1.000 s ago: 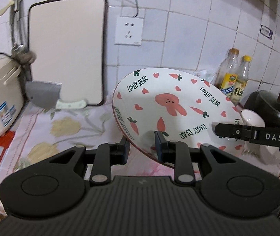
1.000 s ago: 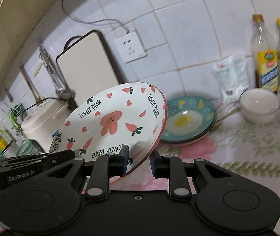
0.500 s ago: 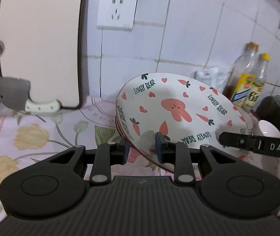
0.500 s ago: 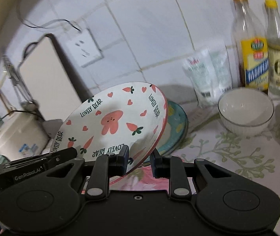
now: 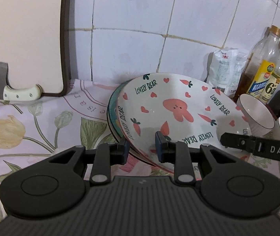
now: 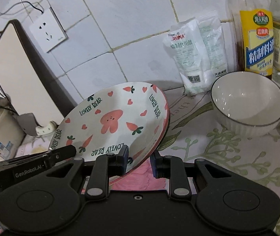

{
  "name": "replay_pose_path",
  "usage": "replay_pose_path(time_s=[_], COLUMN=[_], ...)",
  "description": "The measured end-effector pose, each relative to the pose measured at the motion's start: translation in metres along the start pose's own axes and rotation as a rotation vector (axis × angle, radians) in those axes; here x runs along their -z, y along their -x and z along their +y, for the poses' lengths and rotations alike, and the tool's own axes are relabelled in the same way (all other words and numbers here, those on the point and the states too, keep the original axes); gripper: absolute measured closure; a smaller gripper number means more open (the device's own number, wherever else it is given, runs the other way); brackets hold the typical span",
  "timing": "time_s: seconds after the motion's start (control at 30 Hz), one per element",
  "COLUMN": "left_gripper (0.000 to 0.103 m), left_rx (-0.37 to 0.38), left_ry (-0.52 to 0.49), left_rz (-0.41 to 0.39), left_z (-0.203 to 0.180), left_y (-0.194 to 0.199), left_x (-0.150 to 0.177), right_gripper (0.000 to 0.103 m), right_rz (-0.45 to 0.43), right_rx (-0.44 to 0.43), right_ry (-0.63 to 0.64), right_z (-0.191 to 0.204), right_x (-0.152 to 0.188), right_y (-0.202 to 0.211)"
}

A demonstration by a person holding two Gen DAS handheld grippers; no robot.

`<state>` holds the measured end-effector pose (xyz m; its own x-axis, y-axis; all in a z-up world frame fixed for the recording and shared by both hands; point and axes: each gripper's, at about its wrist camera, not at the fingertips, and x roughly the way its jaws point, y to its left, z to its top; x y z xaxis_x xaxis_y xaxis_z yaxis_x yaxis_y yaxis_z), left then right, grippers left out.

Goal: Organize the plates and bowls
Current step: 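Lift the pink plate with both tools and carry it over the blue plate, then lower the pink plate onto the blue plate and open both tools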

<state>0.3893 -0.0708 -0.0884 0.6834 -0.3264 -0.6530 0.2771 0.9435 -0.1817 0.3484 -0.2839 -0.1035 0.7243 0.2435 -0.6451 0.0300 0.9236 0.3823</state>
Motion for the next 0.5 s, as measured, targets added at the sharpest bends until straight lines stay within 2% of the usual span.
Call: replay_pose_path(time_s=[0.23,0.37,0.5], left_gripper=[0.078,0.078,0.077], left_rx=[-0.041,-0.062,-0.076], left_ry=[-0.003,-0.015,0.015], left_rz=[-0.003,0.003,-0.001], left_z=[-0.007,-0.01,-0.011], left_y=[-0.015,-0.022,-0.029], left_x=[-0.006,-0.007,-0.005], right_gripper=[0.074,0.07,0.069], right_rz=[0.034,0.053,0.037], right_rx=[0.011,0.017,0.048], right_ry=[0.0,0.004,0.044], right_z=[-0.004,-0.005,0.002], right_x=[-0.013,-0.014,-0.014], right_y=[-0.02,-0.025,-0.026])
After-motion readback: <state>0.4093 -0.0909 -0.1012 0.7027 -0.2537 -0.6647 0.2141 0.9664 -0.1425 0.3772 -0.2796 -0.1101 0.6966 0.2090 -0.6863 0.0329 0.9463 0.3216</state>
